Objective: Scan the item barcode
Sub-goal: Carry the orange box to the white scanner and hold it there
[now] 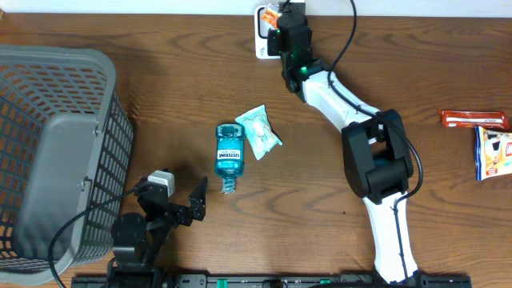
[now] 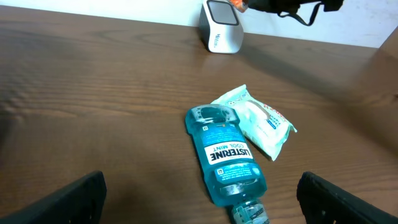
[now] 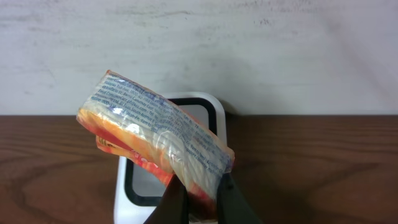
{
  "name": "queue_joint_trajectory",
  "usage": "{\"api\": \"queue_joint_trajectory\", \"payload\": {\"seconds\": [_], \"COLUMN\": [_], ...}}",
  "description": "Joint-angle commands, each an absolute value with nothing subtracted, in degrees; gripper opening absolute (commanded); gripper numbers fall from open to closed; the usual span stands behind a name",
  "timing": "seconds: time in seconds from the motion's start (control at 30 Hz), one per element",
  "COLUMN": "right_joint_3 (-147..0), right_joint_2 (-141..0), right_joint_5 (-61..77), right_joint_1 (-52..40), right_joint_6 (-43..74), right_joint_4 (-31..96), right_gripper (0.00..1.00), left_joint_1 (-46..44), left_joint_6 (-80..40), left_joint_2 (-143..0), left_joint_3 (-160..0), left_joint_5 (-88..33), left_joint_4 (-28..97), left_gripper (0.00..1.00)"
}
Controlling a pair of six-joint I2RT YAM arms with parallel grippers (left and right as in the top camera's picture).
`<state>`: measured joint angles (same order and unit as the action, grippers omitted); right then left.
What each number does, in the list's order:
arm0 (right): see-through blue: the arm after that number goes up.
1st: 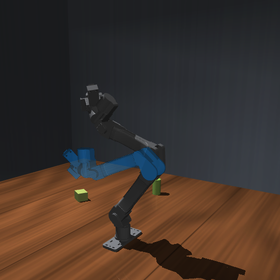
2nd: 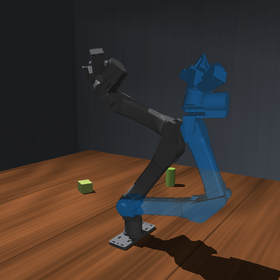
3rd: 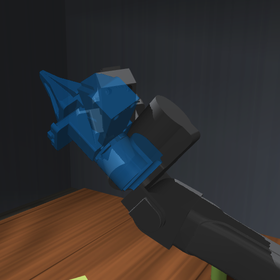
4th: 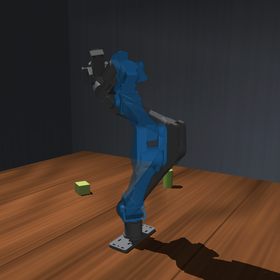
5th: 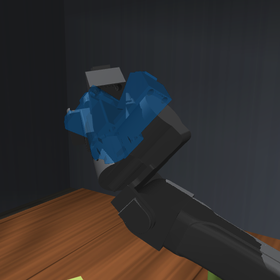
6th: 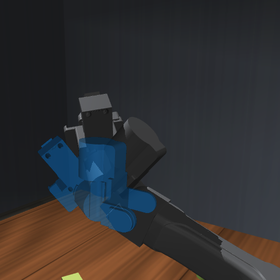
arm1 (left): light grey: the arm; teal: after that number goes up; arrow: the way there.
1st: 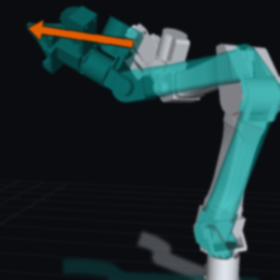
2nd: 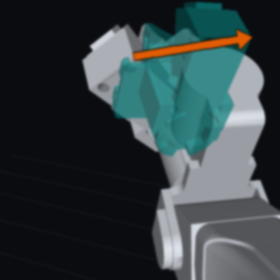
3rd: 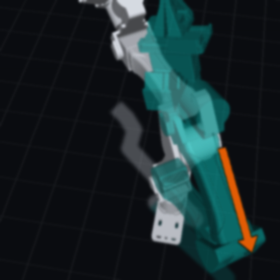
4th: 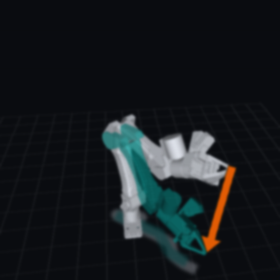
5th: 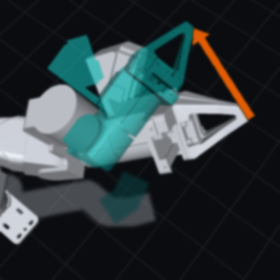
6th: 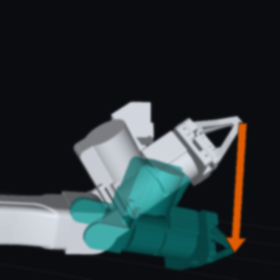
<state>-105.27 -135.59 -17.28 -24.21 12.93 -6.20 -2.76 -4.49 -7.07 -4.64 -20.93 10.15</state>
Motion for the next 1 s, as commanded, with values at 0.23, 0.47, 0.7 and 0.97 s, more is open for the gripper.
{"api": "queue_joint_trajectory", "payload": {"seconds": [0.23, 0.47, 0.7, 0.97], "right_joint_3": [-106.83, -106.83, -107.09, -107.20], "right_joint_2": [-137.80, -140.07, -139.59, -130.50], "right_joint_5": [-23.94, -23.64, -24.99, -33.17], "right_joint_1": [-24.27, -24.34, -24.49, -22.79], "right_joint_6": [8.69, 6.81, 7.62, 10.26], "right_joint_4": [-9.52, -11.60, -12.14, 1.19], "right_gripper": [0.01, 0.01, 0.01, 0.01], "left_joint_1": [-2.59, -2.59, -2.59, -2.59], "left_joint_6": [-4.40, -4.40, -4.40, -4.40], "left_joint_2": [-7.09, -7.09, -7.09, -7.09], "left_joint_3": [-3.81, -3.81, -3.81, -3.81], "left_joint_5": [-21.63, -21.63, -21.63, -21.63], "left_joint_4": [11.70, 11.70, 11.70, 11.70], "left_gripper": [0.98, 0.98, 0.98, 0.98]}}
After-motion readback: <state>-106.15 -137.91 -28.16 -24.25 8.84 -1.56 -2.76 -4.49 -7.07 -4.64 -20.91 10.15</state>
